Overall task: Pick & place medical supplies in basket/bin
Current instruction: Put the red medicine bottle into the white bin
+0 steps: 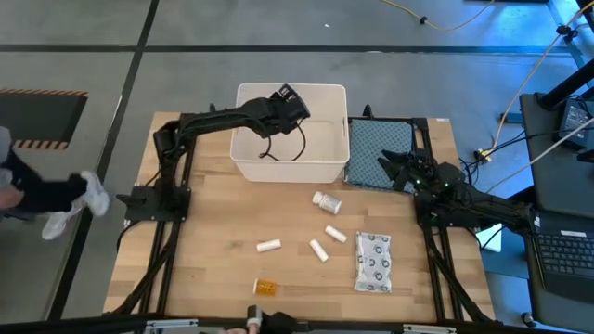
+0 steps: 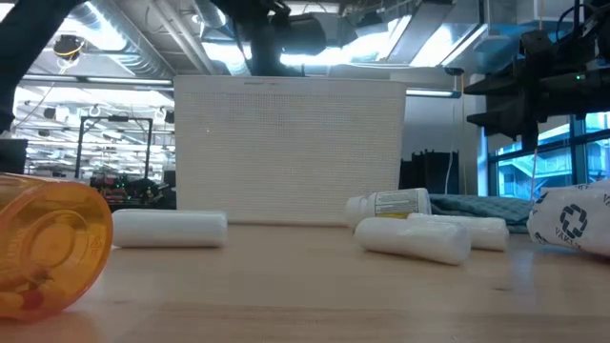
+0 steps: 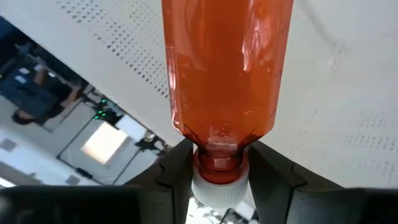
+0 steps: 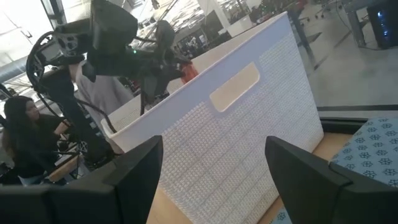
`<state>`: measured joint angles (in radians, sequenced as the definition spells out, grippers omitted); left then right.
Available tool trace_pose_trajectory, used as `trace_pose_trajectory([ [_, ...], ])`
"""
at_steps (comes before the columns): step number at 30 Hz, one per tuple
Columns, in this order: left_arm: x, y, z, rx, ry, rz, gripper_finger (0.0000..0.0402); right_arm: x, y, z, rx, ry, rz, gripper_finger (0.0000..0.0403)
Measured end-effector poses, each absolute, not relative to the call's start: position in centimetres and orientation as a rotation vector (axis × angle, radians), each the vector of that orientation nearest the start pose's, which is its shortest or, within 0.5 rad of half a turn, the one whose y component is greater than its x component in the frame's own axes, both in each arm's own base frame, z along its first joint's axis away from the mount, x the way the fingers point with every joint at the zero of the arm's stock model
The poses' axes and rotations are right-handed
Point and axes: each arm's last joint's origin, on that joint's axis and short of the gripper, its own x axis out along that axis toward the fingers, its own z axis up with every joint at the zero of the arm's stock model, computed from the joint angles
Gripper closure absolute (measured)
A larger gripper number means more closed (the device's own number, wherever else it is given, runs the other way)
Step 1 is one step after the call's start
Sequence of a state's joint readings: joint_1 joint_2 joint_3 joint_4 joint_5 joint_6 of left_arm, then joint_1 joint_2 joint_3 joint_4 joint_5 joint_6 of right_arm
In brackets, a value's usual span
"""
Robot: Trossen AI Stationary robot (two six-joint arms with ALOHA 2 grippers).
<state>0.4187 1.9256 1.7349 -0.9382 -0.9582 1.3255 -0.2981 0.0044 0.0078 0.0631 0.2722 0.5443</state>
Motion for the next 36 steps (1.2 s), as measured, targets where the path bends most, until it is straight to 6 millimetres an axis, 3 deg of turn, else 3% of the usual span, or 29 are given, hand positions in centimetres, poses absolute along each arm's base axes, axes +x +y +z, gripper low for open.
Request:
trace_pose_trajectory([
  [9,35.8,18.3,28.5,1.482,1.937,-0.003,0.0273,9.0,-3.6,17.2,0.528,-0.220,-0.537,0.0118],
  [16,35.7,18.3,28.6,1.399,1.934,0.180,0.0273,9.0,-3.6,17.2,0.529,-0.220,-0.535,0.0118],
  [22,35.8,18.4,28.3,1.416,1.988,0.222,0.0276,9.0,-3.6,17.2,0.526,-0.219,-0.534,0.0118],
  [36,38.4,19.7,19.9,1.469,2.221,0.127,0.0276,9.0,-3.6,17.2,0.528,-0.219,-0.535,0.0118],
])
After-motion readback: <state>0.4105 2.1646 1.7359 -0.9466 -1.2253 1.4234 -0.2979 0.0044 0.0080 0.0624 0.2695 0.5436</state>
